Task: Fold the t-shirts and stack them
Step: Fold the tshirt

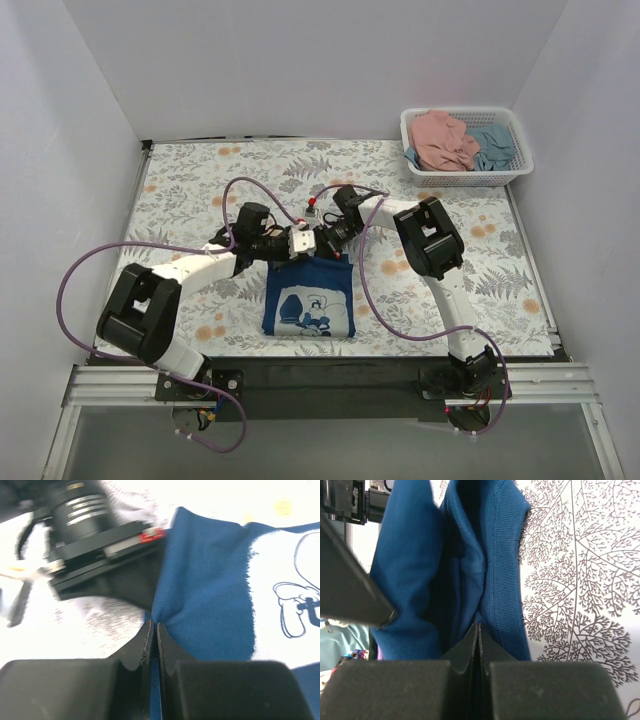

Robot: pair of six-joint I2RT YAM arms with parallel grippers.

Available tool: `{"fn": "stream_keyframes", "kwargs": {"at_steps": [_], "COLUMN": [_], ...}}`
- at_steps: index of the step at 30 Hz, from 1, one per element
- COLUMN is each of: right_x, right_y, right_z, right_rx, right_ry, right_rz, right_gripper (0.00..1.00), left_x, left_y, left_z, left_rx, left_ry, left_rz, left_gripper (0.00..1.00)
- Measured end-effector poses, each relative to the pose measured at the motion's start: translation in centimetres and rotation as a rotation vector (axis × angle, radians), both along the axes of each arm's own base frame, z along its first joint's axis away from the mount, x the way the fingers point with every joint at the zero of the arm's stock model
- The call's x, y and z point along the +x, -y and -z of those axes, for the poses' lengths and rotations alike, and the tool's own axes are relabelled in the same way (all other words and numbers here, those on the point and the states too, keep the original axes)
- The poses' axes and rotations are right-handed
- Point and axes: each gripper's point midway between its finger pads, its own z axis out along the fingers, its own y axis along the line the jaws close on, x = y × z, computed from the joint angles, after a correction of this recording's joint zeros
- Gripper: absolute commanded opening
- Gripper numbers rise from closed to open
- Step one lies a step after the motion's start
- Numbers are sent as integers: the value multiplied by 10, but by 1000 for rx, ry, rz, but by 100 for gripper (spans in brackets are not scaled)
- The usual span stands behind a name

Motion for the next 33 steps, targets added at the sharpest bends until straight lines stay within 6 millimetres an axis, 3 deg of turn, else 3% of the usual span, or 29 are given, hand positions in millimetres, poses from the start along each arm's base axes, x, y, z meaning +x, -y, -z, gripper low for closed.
{"fn": "stream_keyframes", "kwargs": {"at_steps": [5, 13, 24, 33], "right_x": [-1, 2, 35, 24], "right_y": [0, -1, -4, 3], "right_z": [0, -1, -13, 1], "right_rx": [4, -6, -51, -68], "right_ry": [-5, 3, 167, 139], "right_rz": [-2, 3, 23, -21], "right_gripper": [3, 3, 2, 1], "left_x": [13, 1, -11, -4], "left_y": [-7, -13, -14, -9], "left_z": [6, 26, 8, -3], "left_rx": [-11, -11, -42, -68], "left_ry": [65, 119, 267, 342], "left_rz": [-43, -25, 56, 62], "left_gripper": [0, 0, 0, 0]}}
